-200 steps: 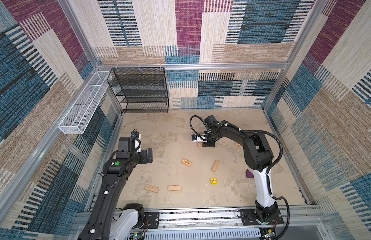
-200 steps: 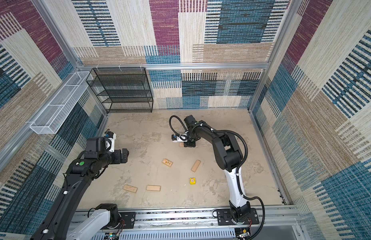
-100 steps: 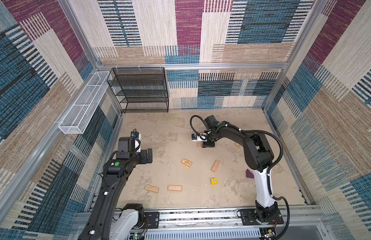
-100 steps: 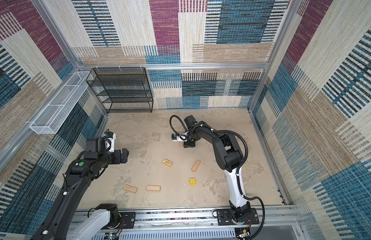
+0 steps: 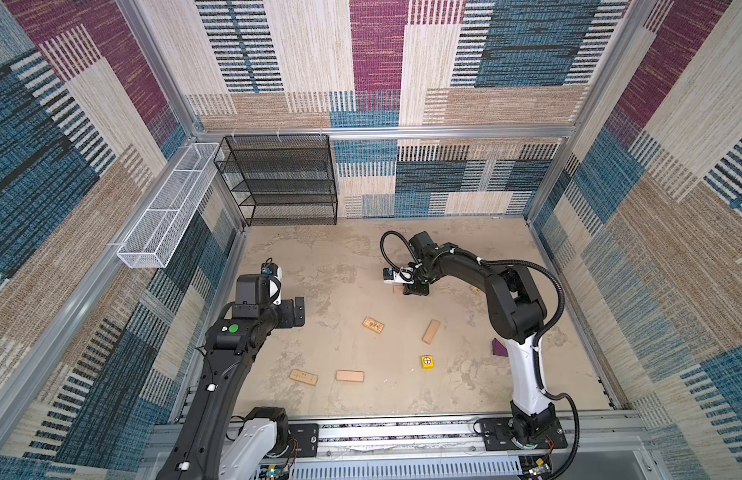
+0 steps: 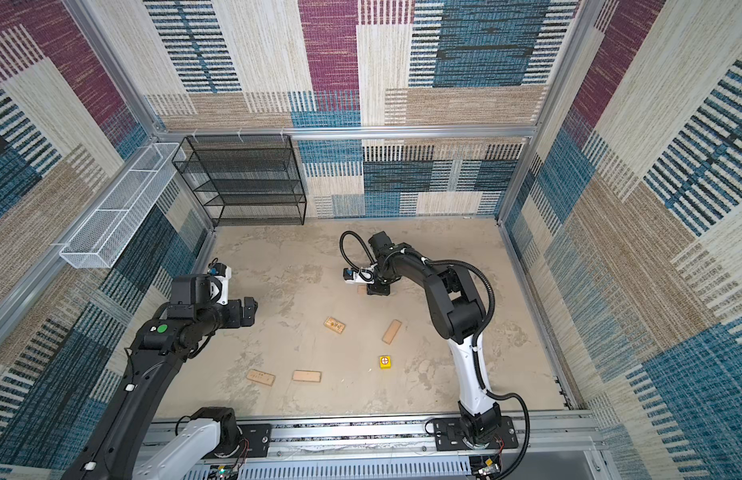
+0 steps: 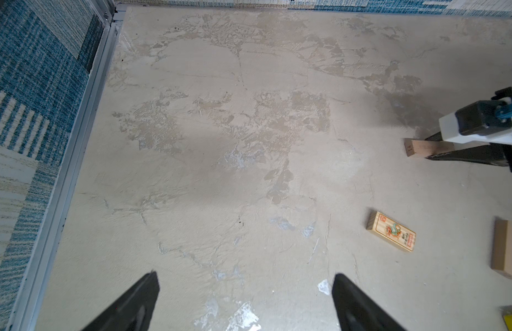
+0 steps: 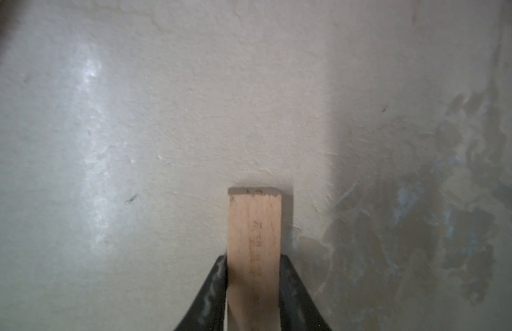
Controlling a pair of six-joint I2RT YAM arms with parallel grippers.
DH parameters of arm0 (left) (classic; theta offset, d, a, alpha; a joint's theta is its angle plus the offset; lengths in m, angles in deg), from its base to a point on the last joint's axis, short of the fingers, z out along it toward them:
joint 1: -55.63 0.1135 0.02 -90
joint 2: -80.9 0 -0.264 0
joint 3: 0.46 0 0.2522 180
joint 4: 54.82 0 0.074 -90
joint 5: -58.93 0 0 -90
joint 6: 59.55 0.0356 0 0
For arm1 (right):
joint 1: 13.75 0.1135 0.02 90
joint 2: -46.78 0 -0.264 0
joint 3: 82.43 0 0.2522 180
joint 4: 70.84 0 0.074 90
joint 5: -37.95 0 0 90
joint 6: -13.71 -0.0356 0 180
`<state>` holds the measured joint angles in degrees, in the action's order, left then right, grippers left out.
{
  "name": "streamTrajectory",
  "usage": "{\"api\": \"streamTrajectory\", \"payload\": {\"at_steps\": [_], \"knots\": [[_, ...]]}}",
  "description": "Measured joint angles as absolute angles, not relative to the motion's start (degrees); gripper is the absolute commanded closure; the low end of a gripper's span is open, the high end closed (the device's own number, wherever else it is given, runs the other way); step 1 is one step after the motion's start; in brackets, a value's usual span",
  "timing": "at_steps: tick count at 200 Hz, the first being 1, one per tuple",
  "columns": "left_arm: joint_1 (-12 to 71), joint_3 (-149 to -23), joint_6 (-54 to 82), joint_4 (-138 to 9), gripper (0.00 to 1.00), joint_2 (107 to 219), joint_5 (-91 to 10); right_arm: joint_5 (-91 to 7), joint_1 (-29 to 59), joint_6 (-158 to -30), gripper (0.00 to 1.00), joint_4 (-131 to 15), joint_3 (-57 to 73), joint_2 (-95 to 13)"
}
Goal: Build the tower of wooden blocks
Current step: 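Lift the wooden bar with the right gripper and carry it farther from the robot, then set the wooden bar down on the table and open the right gripper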
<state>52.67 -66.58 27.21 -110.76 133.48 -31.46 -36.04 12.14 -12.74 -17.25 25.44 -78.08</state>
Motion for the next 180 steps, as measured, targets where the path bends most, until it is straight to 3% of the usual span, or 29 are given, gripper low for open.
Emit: {"api": "streamTrajectory", "payload": {"at_steps": [24, 51, 78, 101, 111, 180], "knots": [[52.67, -66.58, 27.21, -110.76, 0.01, 133.45, -31.46, -35.82, 12.06, -12.89, 0.68, -17.40, 25.31, -78.05], [52.67, -66.58, 27.21, -110.76, 0.01, 133.45, -31.46, -35.75, 12.01, -13.24, 0.51, -18.10, 25.16, -77.97], [52.67, -66.58, 27.21, -110.76, 0.01, 133.45, -31.46, -35.69, 11.99, -13.53, 0.42, -18.34, 25.03, -77.46], [52.67, -66.58, 27.21, -110.76, 0.01, 133.50, -31.43, -34.66, 11.99, -14.62, 0.40, -18.19, 25.05, -75.76], [52.67, -66.58, 27.21, -110.76, 0.01, 133.50, -31.41, -34.37, 11.99, -14.84, 0.29, -18.10, 25.24, -74.84], [52.67, -66.52, 27.23, -109.45, 0.02, 127.38, -31.19, -33.57, 11.90, -20.43, 0.31, -21.01, 17.68, -60.28]]}}
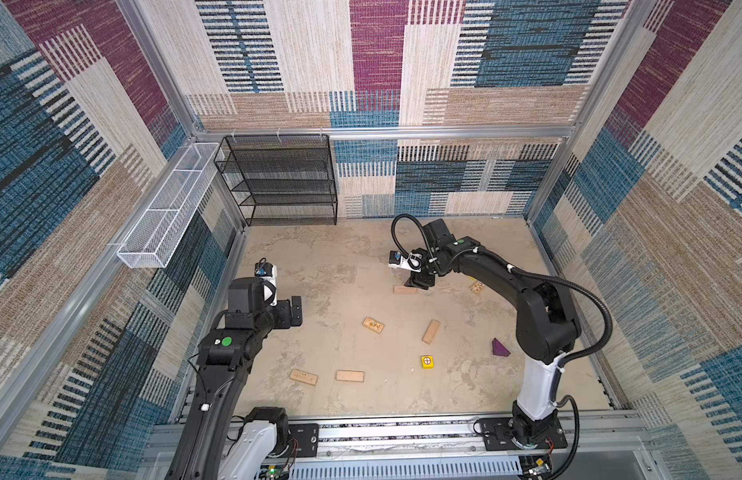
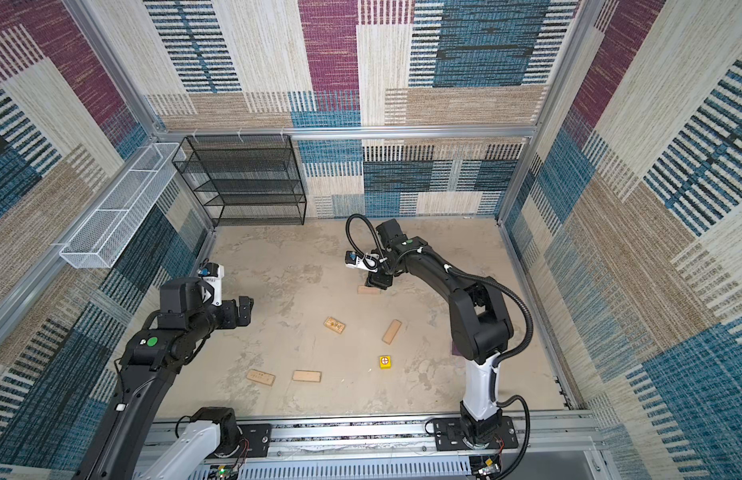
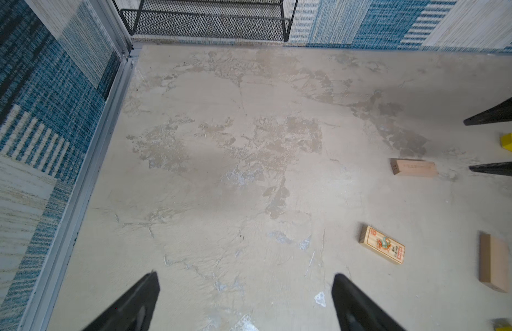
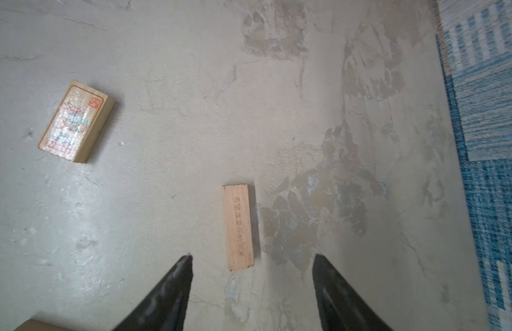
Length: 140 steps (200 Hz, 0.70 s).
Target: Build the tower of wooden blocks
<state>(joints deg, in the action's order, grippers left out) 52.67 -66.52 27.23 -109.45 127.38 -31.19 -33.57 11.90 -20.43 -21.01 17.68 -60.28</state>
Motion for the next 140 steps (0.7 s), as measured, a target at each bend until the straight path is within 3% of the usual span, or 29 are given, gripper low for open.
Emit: {"api": "streamTrajectory", "payload": {"at_steps": [38, 67, 104, 140], "knots": [[52.56, -67.91, 25.72, -106.91, 0.08, 127.66, -40.61, -31.97, 11.90, -27.89, 0.30, -28.96, 9.09, -48.39], [50.92, -72.07, 23.07, -102.91, 0.10, 133.13, -49.79, -31.79, 11.90, -40.82, 0.29, -35.17, 5.75, -43.17], [36.32, -82.84, 23.69, -98.34, 0.09, 142.00, -52.37, -35.73, 11.90, -58.16, 0.32, -37.49, 2.14, -40.02], [25.15, -88.50, 29.98, -93.84, 0.09, 152.05, -53.55, -39.14, 11.90, -65.72, 0.29, -37.20, -9.86, -31.80]]}}
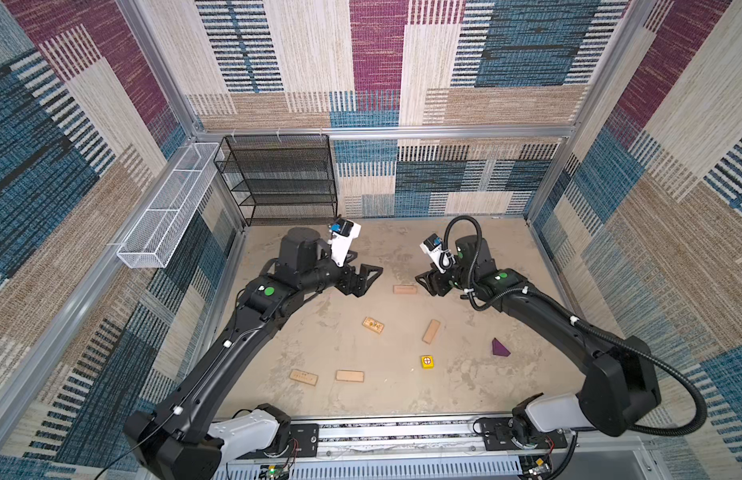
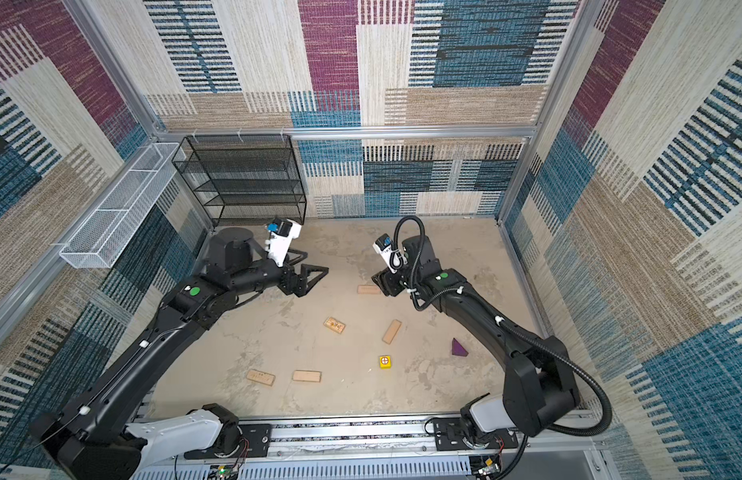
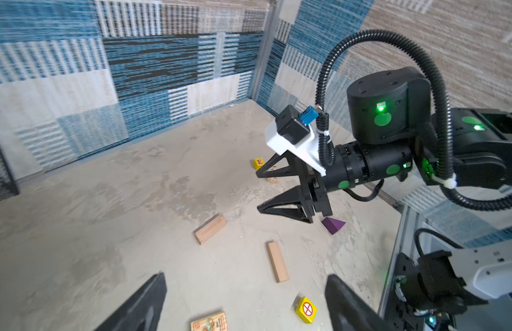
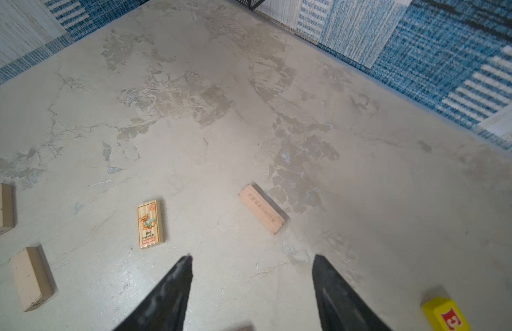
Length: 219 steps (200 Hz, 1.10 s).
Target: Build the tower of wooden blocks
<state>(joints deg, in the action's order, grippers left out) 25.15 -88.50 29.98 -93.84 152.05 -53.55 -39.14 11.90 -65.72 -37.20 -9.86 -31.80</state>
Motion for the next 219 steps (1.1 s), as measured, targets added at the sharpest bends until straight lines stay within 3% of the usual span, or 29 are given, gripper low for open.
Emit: {"api": "streamTrajectory", "payload": {"at_steps": [79, 146, 219], "knots": [[15.55, -85.40, 49.61, -94.34, 0.01, 161.34, -58.97, -40.06, 11.90, -66.38, 0.26, -39.37, -29.60, -19.15], [13.06, -77.27, 65.00, -98.96, 0.01, 151.46, -51.32, -41.24, 13.28, -62.57, 0.25, -37.64, -26.58, -29.20], [12.97, -71.30, 70.20, -97.14, 0.01, 145.98, -47.72, -44.41, 18.02, -59.45, 0.22, -31.67, -24.35, -37.68]]}}
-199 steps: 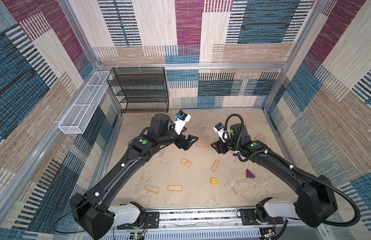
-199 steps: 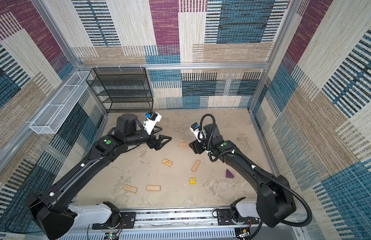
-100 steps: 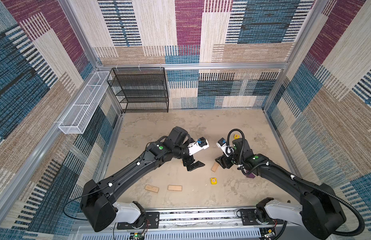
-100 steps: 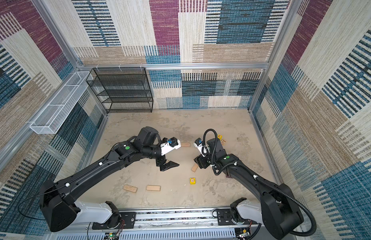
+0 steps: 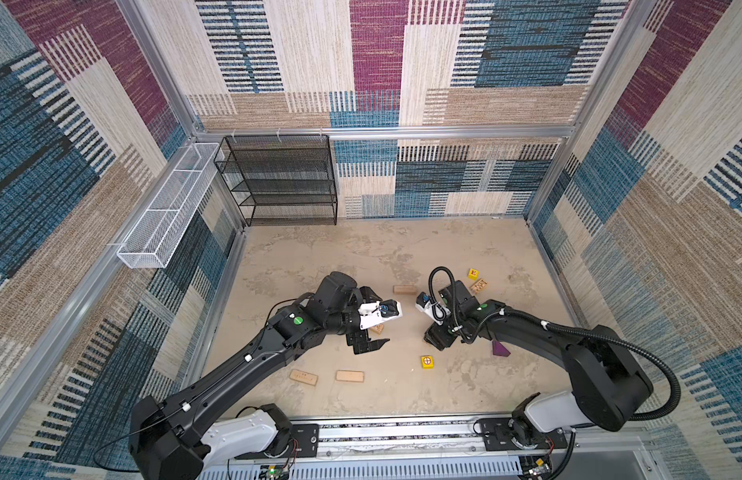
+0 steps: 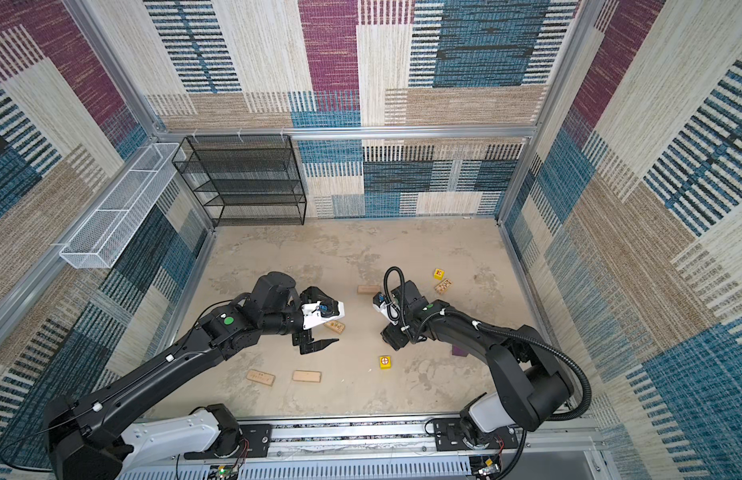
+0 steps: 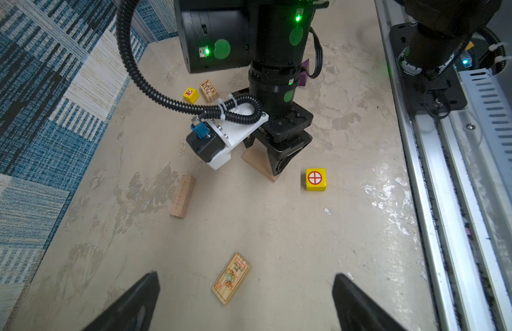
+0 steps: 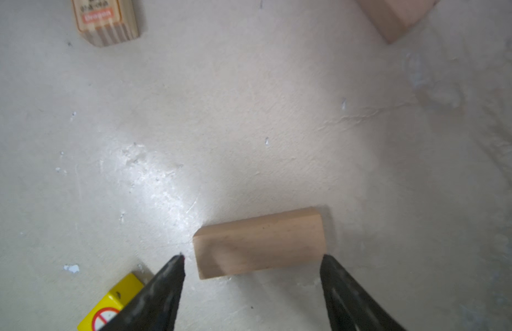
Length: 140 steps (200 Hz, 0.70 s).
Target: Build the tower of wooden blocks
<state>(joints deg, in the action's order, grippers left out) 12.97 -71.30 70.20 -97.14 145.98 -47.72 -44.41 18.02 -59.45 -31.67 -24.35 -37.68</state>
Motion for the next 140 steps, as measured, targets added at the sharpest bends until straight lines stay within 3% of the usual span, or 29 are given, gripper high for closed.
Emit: {"api": "streamTrajectory", "payload": {"at_steps": [93, 120, 140], "knots": [[12.97, -69.82, 72.84, -96.88, 0.01, 145.37, -47.85, -45.19, 18.29, -57.35, 0.21, -29.05, -21.27, -42.06], [12.97, -69.60, 73.02, -96.86, 0.01, 145.32, -47.81, -46.24, 18.44, -57.39, 0.06, -28.83, -20.42, -42.25], [12.97, -69.51, 73.30, -96.86, 0.01, 145.10, -47.81, -46.29, 18.46, -57.39, 0.04, -28.55, -19.96, -42.27]]}}
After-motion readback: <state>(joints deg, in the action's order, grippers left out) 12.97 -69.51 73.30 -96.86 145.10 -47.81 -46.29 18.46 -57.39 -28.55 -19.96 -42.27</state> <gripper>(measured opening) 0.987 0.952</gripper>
